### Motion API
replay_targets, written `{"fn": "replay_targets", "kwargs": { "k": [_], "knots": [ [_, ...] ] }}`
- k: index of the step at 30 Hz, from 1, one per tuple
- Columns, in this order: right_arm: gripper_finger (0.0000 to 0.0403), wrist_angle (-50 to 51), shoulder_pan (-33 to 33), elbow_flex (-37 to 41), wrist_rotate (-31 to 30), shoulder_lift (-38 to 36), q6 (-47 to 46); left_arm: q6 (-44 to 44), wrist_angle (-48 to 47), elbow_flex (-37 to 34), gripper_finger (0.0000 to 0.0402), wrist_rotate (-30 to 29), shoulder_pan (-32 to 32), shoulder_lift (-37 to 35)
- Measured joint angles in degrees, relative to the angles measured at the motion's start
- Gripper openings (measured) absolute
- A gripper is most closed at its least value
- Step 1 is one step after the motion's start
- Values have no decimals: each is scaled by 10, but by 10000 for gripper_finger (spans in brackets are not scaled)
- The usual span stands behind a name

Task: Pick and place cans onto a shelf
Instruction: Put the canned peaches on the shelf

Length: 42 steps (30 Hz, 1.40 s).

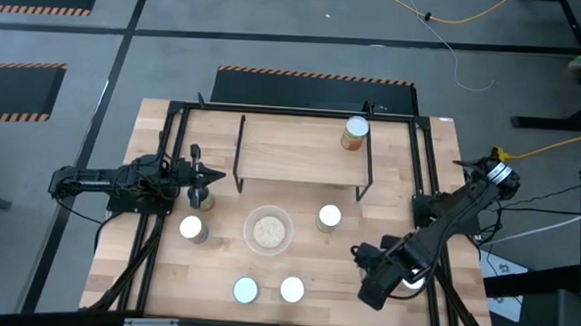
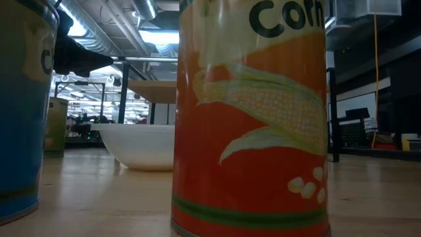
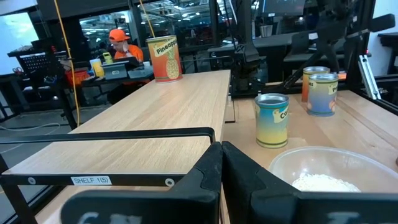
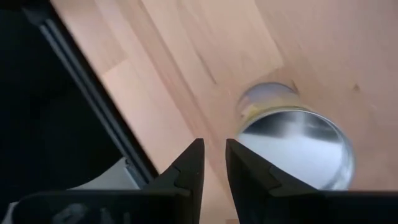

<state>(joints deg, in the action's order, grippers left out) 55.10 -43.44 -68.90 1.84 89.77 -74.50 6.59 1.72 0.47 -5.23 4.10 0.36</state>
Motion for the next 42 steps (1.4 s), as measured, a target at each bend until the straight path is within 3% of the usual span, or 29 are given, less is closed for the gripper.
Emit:
{"fn": "replay_targets", "kwargs": {
  "k": [30,42],
  "knots": [
    [71,0,-1,0,-22,10,1,0,0,0,0,0,0,0],
    [71,9,-2,-1,4,42,11,0,0,0,0,0,0,0]
  ]
}}
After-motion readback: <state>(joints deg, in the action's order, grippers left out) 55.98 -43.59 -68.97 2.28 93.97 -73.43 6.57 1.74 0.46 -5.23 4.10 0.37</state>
